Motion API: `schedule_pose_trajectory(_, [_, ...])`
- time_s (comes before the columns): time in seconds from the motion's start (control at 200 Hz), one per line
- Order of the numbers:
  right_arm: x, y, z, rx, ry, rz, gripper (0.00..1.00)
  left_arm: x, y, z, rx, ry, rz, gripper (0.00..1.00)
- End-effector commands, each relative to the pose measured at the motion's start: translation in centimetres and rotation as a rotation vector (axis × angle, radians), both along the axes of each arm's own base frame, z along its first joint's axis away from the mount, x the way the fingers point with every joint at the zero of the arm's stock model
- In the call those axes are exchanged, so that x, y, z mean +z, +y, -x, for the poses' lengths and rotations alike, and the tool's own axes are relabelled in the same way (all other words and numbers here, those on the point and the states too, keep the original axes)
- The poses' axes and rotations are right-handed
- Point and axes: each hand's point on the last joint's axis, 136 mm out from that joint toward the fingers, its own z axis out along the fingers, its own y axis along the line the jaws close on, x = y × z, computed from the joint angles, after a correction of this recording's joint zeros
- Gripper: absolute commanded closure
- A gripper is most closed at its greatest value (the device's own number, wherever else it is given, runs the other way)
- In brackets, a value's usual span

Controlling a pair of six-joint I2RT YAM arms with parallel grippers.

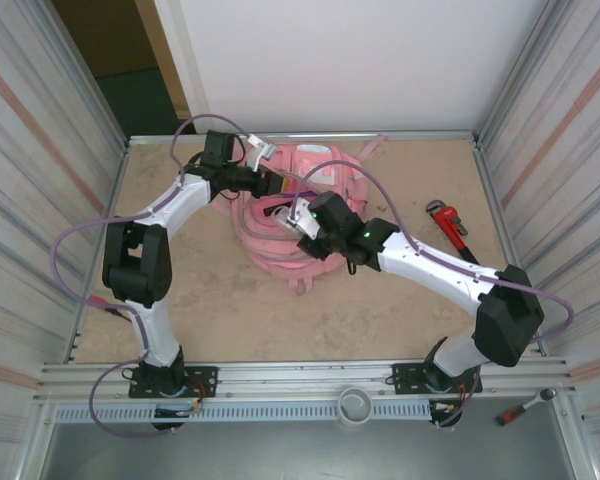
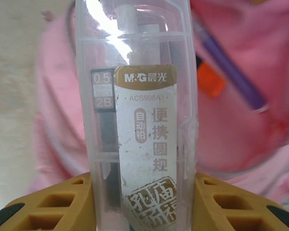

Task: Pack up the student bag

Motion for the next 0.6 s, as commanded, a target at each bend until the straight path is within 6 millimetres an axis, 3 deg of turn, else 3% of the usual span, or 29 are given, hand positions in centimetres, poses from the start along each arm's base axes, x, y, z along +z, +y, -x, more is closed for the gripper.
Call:
schedule_pose_trajectory(0.0, [2.6, 0.6, -3.4, 0.113, -0.184, 0.072, 0.69, 3.3, -0.2, 0.2, -0.01, -0.052, 0.057, 1.0])
schedule_pose_trajectory(0.14, [3.2, 1.7, -6.0, 0.178, -0.275, 0.167, 0.68, 3.4, -0.1, 0.1, -0.005, -0.051, 0.056, 1.0])
schedule_pose_trajectory(0.271, [2.0, 1.9, -7.6, 0.225, -0.316, 0.29, 0.68, 3.2, 0.0, -0.3, 0.02, -0.03, 0.046, 1.0])
schedule_pose_trajectory(0.591, [0.1, 1.7, -9.8, 0.313, -0.41, 0.432, 0.68, 4.0, -0.2, -0.7, 0.034, 0.002, 0.072, 1.0])
